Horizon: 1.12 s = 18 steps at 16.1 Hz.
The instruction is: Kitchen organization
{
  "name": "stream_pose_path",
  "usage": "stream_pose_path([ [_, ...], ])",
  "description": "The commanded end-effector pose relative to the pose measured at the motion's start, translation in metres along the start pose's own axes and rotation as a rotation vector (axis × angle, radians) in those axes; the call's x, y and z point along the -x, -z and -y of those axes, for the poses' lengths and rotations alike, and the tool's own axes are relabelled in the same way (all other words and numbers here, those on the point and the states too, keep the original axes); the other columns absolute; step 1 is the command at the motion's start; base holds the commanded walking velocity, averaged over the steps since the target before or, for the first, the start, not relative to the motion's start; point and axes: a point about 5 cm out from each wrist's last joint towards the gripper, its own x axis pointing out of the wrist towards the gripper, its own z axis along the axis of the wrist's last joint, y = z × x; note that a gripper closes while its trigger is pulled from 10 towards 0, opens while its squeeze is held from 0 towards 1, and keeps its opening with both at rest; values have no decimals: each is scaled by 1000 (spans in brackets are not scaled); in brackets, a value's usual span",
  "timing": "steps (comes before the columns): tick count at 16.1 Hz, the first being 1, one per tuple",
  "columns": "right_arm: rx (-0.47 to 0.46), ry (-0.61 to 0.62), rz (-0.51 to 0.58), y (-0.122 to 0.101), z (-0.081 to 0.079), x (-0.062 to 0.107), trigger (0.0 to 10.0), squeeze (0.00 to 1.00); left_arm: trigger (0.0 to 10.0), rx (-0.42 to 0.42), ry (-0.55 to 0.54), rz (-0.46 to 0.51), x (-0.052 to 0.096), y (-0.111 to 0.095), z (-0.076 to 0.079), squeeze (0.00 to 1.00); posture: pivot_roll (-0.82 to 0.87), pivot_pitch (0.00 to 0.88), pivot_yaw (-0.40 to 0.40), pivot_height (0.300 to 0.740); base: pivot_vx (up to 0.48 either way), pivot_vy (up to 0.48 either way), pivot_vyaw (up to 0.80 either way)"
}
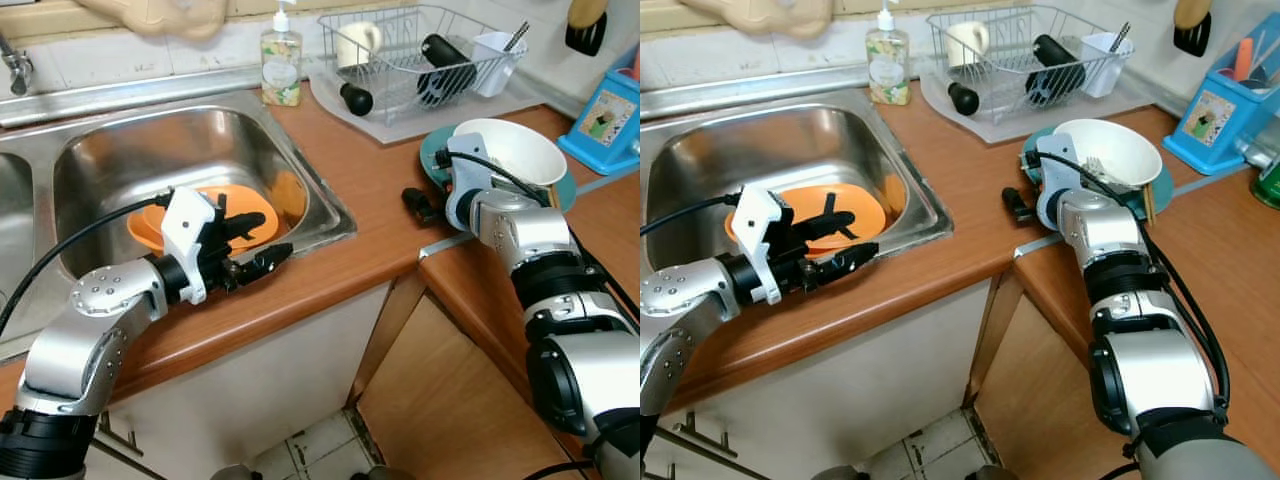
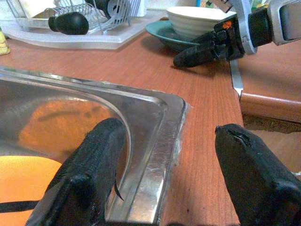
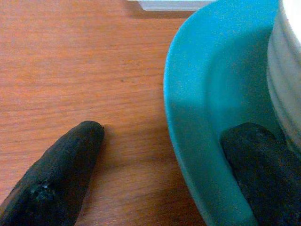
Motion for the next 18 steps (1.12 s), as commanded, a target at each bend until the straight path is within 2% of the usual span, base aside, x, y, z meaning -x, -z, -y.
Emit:
stream_pose_path([
  [1, -14, -40, -9, -4, -4, 0, 10000, 0, 10000, -11, 8, -5, 1, -2, 2, 0, -122, 0, -44, 740, 0, 0, 0],
  [6, 27, -234, -10, -7, -47, -1, 10000, 0, 10000, -16, -28, -16, 0, -1, -3, 0, -124, 0, -35, 740, 0, 0, 0],
  [11, 60, -333, -18, -1, -75, 2, 10000, 0, 10000, -26, -66, -21, -1, 0, -7, 0, -120, 0, -30, 740, 0, 0, 0],
  [18, 130, -553, 67, -6, -116, 20, 10000, 0, 10000, -42, -103, -24, -1, -1, -11, 0, -115, 0, -27, 740, 0, 0, 0],
])
